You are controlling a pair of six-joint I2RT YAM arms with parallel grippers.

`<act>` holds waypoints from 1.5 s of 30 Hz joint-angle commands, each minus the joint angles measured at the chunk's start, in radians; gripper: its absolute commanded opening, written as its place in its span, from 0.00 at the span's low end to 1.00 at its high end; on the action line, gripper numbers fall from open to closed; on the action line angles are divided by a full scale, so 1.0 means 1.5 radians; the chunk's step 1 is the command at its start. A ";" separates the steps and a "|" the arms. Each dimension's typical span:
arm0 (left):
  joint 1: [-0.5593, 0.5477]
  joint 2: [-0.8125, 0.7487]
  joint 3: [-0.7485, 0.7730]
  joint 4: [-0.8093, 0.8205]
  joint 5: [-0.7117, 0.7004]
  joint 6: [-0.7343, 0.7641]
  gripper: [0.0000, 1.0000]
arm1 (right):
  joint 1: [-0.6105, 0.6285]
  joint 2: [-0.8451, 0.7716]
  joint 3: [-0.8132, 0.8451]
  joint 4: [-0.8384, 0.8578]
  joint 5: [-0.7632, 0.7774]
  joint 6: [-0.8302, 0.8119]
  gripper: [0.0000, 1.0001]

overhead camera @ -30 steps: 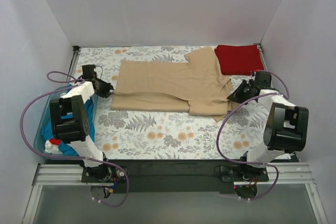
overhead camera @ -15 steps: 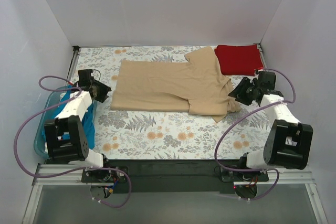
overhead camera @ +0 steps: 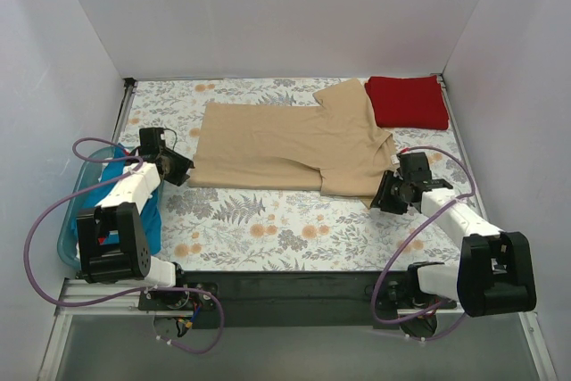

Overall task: Fold and stack the t-shirts
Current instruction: Fold the tshirt

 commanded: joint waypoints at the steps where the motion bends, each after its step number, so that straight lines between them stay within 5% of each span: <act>1: -0.003 -0.009 -0.003 0.007 0.010 0.001 0.32 | 0.023 0.034 0.006 0.031 0.045 0.017 0.43; 17: -0.003 0.005 -0.006 0.015 0.028 0.010 0.30 | 0.070 0.105 0.030 0.080 0.121 0.044 0.44; 28: -0.003 0.010 -0.007 0.015 0.028 0.016 0.26 | 0.095 0.096 0.038 0.013 0.141 0.005 0.01; 37: -0.002 0.022 -0.003 0.015 0.027 0.018 0.23 | 0.093 0.017 0.151 -0.067 0.076 -0.034 0.01; 45: -0.003 0.034 -0.004 0.016 0.028 0.019 0.22 | 0.059 0.166 0.310 -0.049 0.004 -0.047 0.01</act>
